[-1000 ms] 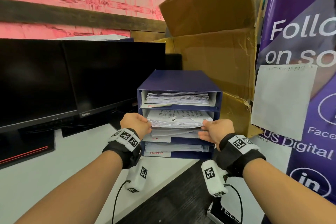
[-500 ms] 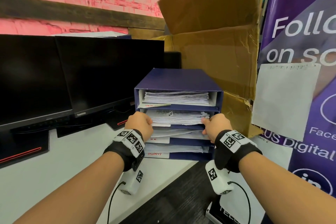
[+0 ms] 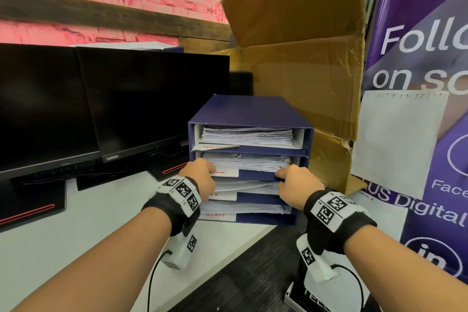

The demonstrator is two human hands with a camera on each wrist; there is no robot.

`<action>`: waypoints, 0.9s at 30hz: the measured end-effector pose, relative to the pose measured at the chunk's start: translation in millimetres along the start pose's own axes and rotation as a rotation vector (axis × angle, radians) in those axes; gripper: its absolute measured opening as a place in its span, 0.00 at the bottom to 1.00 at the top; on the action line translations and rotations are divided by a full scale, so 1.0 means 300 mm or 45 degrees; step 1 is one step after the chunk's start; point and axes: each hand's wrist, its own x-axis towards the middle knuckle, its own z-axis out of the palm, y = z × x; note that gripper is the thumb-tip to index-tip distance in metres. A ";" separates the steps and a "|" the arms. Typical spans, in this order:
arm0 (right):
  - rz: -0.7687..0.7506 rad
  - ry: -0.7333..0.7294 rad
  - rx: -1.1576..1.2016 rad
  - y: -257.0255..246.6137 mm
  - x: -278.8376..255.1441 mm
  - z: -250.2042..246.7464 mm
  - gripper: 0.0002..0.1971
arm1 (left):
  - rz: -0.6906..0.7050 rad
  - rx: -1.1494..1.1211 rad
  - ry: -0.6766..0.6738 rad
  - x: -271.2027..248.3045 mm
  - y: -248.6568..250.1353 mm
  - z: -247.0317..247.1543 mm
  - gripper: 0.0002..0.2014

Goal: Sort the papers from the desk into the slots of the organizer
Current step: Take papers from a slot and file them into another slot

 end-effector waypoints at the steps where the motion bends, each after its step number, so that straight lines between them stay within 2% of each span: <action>1: -0.001 -0.004 -0.005 0.001 0.003 0.002 0.20 | -0.003 0.004 -0.002 0.002 0.000 0.001 0.25; 7: -0.009 -0.009 -0.003 0.007 0.017 0.017 0.18 | 0.049 0.029 0.014 -0.003 -0.006 0.000 0.24; 10: -0.011 0.014 0.024 0.013 0.015 0.024 0.19 | 0.048 -0.091 0.200 -0.002 -0.022 -0.002 0.17; 12: -0.009 0.101 0.062 0.016 0.007 0.029 0.18 | 0.044 -0.125 0.317 -0.004 -0.035 -0.007 0.14; 13: -0.013 0.164 0.082 0.019 0.001 0.032 0.17 | 0.039 -0.122 0.301 -0.008 -0.040 -0.007 0.14; 15: -0.036 0.261 0.090 0.026 -0.017 0.038 0.14 | 0.021 -0.081 0.156 -0.021 -0.049 0.004 0.12; 17: -0.089 0.261 0.026 0.037 -0.039 0.050 0.13 | 0.004 0.024 0.003 -0.028 -0.064 0.025 0.13; 22: -0.315 0.007 -0.274 0.063 -0.071 0.114 0.21 | -0.001 0.221 -0.090 -0.021 -0.081 0.069 0.17; 27: -0.292 -0.128 -0.392 0.057 -0.049 0.148 0.28 | 0.018 0.315 -0.182 -0.019 -0.077 0.074 0.17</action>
